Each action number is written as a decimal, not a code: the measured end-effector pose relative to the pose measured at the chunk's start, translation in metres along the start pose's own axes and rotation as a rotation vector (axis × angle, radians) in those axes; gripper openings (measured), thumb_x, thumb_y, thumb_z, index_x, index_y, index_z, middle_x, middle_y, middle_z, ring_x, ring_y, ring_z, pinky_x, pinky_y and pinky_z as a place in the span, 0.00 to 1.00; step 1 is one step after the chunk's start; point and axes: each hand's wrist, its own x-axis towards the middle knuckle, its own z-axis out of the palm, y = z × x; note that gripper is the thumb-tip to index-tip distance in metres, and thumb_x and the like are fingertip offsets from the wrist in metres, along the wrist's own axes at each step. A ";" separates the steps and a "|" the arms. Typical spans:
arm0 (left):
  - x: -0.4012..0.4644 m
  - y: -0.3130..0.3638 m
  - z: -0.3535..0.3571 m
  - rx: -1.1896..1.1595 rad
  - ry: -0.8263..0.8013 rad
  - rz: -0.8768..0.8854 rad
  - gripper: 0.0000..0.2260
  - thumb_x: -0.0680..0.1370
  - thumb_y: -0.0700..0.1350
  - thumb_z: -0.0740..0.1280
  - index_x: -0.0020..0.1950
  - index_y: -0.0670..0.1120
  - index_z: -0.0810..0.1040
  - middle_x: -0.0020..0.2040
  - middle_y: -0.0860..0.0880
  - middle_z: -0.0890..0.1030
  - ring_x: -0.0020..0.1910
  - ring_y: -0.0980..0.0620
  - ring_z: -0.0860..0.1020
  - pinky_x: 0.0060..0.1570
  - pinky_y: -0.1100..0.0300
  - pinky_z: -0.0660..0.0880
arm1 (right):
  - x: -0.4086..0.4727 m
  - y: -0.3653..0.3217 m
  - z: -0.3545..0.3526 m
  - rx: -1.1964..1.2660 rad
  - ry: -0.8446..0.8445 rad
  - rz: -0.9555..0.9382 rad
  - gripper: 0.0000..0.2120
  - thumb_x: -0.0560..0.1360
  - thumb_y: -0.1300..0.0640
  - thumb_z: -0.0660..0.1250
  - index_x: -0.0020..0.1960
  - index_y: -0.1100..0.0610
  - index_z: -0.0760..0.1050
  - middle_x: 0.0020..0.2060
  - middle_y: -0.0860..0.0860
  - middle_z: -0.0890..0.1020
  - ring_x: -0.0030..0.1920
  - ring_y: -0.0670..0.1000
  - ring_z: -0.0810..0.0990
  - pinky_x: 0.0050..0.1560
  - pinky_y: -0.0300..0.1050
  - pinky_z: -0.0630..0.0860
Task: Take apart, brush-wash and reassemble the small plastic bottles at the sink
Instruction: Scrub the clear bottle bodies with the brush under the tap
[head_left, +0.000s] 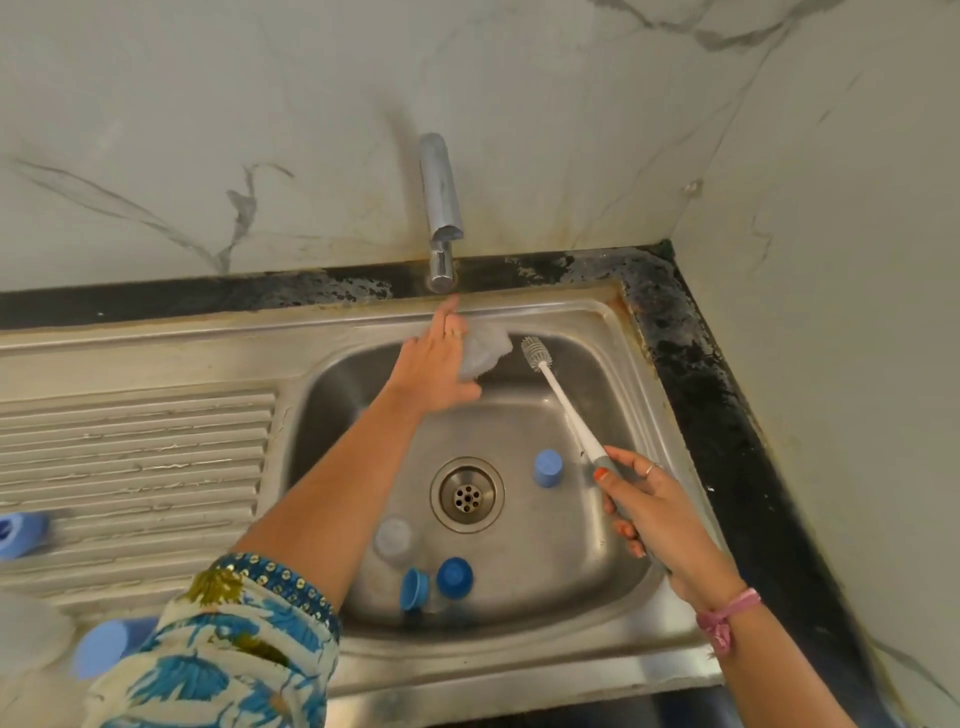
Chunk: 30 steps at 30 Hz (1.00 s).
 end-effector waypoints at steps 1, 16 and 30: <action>0.007 0.001 -0.012 -0.008 0.030 0.013 0.37 0.67 0.53 0.76 0.68 0.40 0.63 0.78 0.43 0.51 0.67 0.40 0.70 0.53 0.49 0.72 | -0.002 0.000 0.001 0.010 0.013 -0.002 0.14 0.79 0.55 0.65 0.64 0.49 0.73 0.33 0.53 0.75 0.25 0.44 0.67 0.23 0.37 0.64; 0.027 -0.018 -0.026 -0.189 -0.078 -0.146 0.52 0.69 0.50 0.77 0.78 0.38 0.45 0.80 0.46 0.43 0.70 0.41 0.68 0.63 0.45 0.72 | -0.011 -0.004 0.037 0.067 0.061 -0.037 0.08 0.79 0.55 0.65 0.57 0.46 0.74 0.33 0.53 0.74 0.25 0.45 0.67 0.22 0.36 0.64; -0.042 -0.029 0.017 -0.605 0.158 -0.133 0.31 0.67 0.35 0.75 0.66 0.41 0.65 0.62 0.44 0.64 0.59 0.48 0.70 0.59 0.60 0.68 | -0.021 0.002 0.044 0.050 0.045 -0.013 0.08 0.79 0.56 0.65 0.56 0.45 0.74 0.32 0.52 0.75 0.26 0.45 0.68 0.24 0.38 0.65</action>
